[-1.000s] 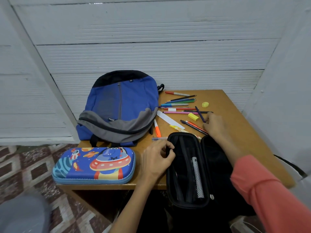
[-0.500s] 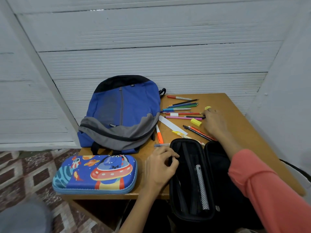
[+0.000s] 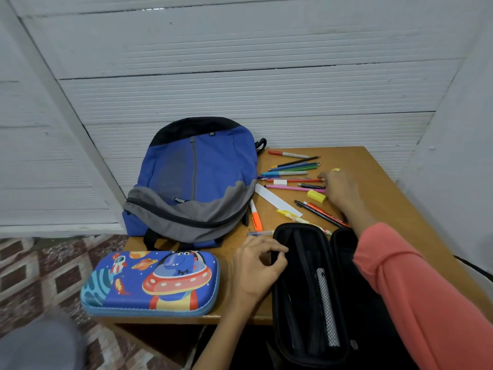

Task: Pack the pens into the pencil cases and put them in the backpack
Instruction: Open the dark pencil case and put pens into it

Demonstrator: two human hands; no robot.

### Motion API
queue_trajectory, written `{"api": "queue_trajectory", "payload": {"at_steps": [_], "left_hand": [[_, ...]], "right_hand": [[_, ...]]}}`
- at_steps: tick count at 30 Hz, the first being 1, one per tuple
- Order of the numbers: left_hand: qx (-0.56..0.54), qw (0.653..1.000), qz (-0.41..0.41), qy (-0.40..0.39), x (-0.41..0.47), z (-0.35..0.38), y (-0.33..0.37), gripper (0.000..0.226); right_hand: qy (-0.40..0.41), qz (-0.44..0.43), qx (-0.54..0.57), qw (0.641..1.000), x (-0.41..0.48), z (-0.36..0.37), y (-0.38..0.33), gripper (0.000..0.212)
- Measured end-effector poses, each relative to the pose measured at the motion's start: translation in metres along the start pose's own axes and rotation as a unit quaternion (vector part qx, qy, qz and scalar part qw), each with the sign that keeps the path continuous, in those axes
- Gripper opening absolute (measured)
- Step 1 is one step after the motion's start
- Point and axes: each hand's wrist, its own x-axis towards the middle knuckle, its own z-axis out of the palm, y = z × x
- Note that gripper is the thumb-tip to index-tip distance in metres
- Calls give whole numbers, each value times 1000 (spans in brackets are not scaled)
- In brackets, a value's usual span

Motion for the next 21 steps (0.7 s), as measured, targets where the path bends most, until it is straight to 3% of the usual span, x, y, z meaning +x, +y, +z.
{"api": "queue_trajectory", "payload": {"at_steps": [6,12,16,18,21], "left_hand": [[-22,1000,-13,-14,1,0,-1,14],[-30,999,-11,-18,1,0,0,13],[-47,998,-21,-21,1,0,3,18],[-60,998,-27,-17,2,1,3,20],[-77,996,-44,-18,1,2,3,23]], "right_hand": [[0,41,19,999,6,4,-2,32],[-29,98,47,994,13,1,2,15],[-6,66,29,997,12,7,8,14],[22,67,149,986,9,7,6,9],[57,91,432,895,5,-12,-1,6]]}}
